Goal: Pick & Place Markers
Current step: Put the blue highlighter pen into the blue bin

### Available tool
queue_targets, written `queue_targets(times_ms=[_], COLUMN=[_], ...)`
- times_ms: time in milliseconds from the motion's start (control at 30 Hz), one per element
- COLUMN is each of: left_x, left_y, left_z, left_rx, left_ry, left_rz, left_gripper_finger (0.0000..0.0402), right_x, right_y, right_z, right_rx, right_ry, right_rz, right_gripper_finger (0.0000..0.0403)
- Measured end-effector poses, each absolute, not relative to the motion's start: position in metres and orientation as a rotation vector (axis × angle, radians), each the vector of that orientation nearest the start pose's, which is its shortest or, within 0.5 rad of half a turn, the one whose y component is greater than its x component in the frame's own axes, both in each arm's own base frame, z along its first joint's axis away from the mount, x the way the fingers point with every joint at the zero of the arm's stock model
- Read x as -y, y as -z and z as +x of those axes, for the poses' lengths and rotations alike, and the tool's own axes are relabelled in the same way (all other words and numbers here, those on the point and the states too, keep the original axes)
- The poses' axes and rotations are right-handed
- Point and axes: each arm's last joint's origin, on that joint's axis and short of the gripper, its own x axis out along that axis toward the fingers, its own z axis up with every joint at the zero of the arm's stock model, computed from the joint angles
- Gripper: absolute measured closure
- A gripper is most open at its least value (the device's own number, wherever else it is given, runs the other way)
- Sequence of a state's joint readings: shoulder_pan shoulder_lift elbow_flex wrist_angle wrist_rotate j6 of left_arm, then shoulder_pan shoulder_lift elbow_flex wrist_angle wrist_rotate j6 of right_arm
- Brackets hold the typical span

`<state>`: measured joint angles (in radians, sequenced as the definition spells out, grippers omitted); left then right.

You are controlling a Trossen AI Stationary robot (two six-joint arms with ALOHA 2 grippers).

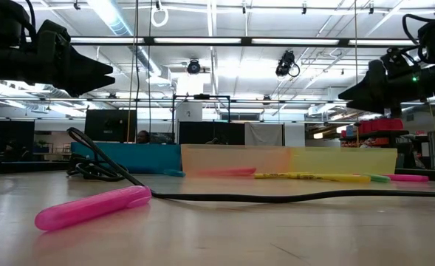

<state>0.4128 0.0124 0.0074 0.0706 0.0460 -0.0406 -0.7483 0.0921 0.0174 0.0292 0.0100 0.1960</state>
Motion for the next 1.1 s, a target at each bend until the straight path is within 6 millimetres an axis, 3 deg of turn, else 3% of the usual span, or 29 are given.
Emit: queue_targets(times_ms=[133, 300, 567, 1100], left_x=[-0.038, -0.038, -0.038, -0.038], left_y=[-0.172, -0.172, -0.172, -0.172], left_z=[0.09, 0.09, 0.09, 0.09], left_rx=[0.072, 0.072, 0.072, 0.072], left_ry=[-0.365, -0.365, -0.365, -0.365], left_rz=[-0.025, -0.025, -0.025, -0.025], left_gripper_finger=[0.0122, 0.0122, 0.0122, 0.0122], right_x=[0.069, 0.067, 0.072, 0.088], right_y=[-0.169, -0.191, -0.226, -0.293], right_z=[0.075, 0.074, 0.077, 0.095], right_rx=[0.073, 0.04, -0.043, -0.522], right_ry=[0.749, 0.773, 0.868, 1.016], right_rz=[0.281, 0.312, 0.543, 0.857], right_gripper_finger=[0.0158, 0.0158, 0.0158, 0.0158])
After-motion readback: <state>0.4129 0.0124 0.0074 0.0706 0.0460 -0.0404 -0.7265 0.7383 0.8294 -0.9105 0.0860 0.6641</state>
